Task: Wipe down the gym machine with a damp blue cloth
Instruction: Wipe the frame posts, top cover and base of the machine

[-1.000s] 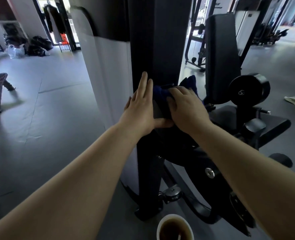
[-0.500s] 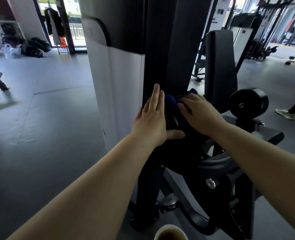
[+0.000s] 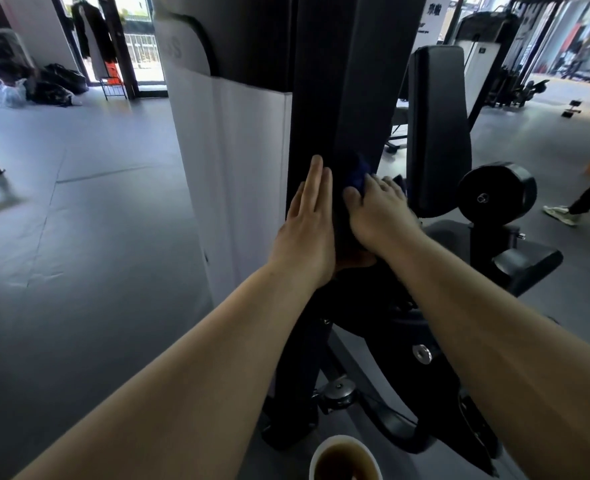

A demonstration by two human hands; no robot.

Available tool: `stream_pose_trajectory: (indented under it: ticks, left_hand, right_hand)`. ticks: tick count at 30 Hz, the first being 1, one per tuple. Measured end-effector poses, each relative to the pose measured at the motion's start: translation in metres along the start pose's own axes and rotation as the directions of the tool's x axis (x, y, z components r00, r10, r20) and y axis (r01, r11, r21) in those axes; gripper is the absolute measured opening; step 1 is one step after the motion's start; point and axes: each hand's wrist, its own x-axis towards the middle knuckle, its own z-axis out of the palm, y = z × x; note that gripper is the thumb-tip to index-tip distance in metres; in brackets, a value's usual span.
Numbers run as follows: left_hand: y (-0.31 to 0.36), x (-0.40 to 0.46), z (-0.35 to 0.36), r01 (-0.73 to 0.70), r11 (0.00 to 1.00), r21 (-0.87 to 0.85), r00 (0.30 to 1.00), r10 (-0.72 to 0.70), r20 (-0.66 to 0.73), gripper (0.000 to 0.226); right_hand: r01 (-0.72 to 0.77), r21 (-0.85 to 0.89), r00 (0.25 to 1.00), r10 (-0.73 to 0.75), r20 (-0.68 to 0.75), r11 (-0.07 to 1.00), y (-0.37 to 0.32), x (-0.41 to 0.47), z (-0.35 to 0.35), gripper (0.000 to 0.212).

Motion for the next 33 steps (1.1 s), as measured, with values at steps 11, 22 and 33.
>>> stream_pose_trajectory:
  ticks: [11, 22, 33]
  left_hand:
    - [-0.019, -0.039, 0.051, 0.086, 0.916, -0.392, 0.977, -0.155, -0.148, 0.096]
    - [-0.023, -0.056, 0.046, 0.088, 0.918, -0.387, 0.888, -0.248, -0.388, 0.039]
    - [0.024, -0.057, 0.045, 0.087, 0.701, -0.708, 0.853, -0.42, -0.311, 0.048]
  right_hand:
    - [0.474, -0.006, 0.874, -0.471, -0.122, 0.881, 0.013, -0.022, 0.005, 0.03]
    - [0.298, -0.188, 0.927, -0.33, -0.176, 0.936, 0.008, -0.055, 0.027, 0.027]
    - [0.35, -0.263, 0.896, -0.403, -0.187, 0.899, 0.025, -0.073, 0.025, 0.035]
